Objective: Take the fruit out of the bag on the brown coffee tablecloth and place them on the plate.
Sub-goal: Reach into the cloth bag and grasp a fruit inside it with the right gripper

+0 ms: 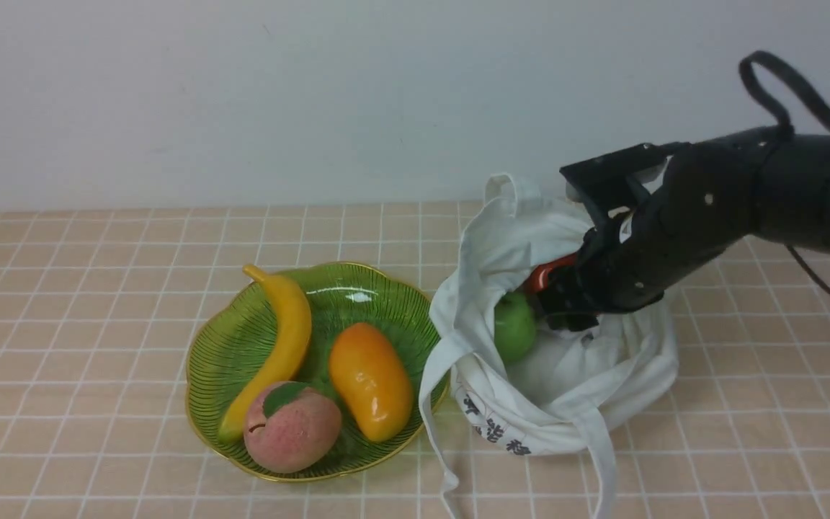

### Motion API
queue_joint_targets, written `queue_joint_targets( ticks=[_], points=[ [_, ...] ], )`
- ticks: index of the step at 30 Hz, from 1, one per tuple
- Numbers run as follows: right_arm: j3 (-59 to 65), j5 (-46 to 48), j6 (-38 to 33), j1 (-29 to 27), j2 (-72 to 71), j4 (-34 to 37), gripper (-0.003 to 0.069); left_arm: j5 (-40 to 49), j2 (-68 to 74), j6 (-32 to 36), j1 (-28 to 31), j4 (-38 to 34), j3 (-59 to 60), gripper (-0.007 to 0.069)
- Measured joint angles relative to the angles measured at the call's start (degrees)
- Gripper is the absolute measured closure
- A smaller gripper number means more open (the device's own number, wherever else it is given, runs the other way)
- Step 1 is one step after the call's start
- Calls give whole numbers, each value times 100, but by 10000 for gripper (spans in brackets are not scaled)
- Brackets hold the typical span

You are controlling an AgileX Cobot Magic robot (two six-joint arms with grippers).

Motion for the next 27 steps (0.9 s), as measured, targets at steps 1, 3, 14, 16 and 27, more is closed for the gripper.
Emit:
queue_joint_targets(
  ticks=[1, 3, 14, 16, 27],
  points=[
    [-99, -72, 116, 0, 103, -105, 172, 0, 0, 6, 0, 0, 0, 632],
    [-274, -214, 386, 0, 291, -331, 65, 0, 0, 28, 0, 0, 0, 632],
    [-1017, -283, 2300, 0, 1134, -1622, -32, 0, 0, 43, 0, 0, 0, 632],
    [-1067, -292, 2492, 0, 1179, -1747, -32, 0, 0, 43, 0, 0, 0, 632],
    [-1160, -300, 2618, 0, 1300, -1850, 9, 0, 0, 48, 0, 0, 0, 632]
  ],
)
